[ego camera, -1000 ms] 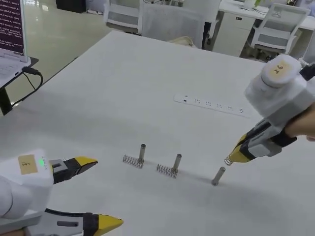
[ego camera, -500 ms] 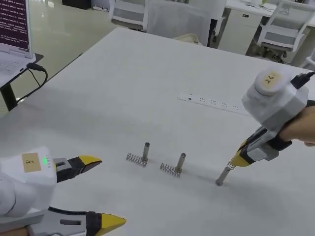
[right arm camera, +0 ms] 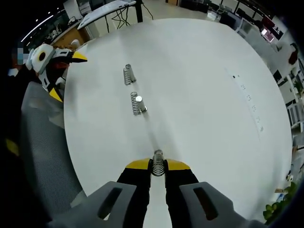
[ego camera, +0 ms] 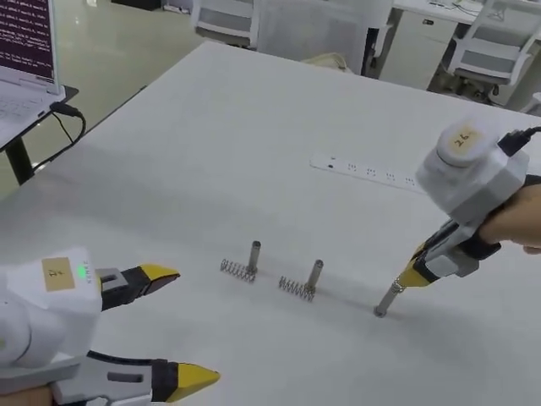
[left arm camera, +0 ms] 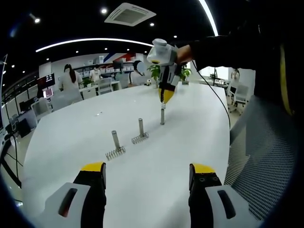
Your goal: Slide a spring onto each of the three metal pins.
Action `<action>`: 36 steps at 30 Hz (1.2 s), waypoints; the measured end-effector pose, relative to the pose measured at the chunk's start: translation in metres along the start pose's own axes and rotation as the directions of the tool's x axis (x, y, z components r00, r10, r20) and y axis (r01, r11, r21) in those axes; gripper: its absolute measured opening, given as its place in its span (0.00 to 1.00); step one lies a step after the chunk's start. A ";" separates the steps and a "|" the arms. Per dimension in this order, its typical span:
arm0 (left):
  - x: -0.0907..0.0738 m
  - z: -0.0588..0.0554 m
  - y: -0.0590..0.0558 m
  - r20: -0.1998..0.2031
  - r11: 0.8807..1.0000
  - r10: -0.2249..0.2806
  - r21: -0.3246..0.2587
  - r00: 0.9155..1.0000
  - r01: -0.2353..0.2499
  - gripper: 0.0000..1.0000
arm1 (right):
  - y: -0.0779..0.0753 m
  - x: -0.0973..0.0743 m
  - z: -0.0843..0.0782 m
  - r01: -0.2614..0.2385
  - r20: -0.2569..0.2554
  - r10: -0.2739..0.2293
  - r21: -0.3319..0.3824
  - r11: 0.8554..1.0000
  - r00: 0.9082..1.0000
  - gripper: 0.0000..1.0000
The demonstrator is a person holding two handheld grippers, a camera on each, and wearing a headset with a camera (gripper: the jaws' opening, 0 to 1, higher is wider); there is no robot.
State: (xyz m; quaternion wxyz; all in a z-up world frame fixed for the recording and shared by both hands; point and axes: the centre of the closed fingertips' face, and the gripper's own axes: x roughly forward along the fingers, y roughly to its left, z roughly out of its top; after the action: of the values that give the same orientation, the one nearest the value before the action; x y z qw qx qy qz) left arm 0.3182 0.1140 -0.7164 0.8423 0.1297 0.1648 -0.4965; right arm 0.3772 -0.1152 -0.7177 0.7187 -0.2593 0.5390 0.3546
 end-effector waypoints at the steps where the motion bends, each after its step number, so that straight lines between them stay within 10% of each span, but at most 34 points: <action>1: 0.000 0.000 0.000 0.000 1.000 0.001 -0.001 1.000 -0.001 0.68 | 0.000 0.001 0.000 -0.001 0.000 0.001 0.000 1.000 1.000 0.08; 36: 0.001 0.001 -0.001 -0.006 1.000 -0.003 -0.004 1.000 0.003 0.65 | 0.002 0.056 -0.010 -0.013 -0.068 0.013 -0.005 1.000 0.998 0.08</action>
State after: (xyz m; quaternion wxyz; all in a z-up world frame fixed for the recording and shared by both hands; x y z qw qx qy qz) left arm 0.3177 0.1122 -0.7163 0.8412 0.1291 0.1688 -0.4972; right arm 0.3795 -0.1089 -0.7742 0.6970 -0.2696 0.5638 0.3517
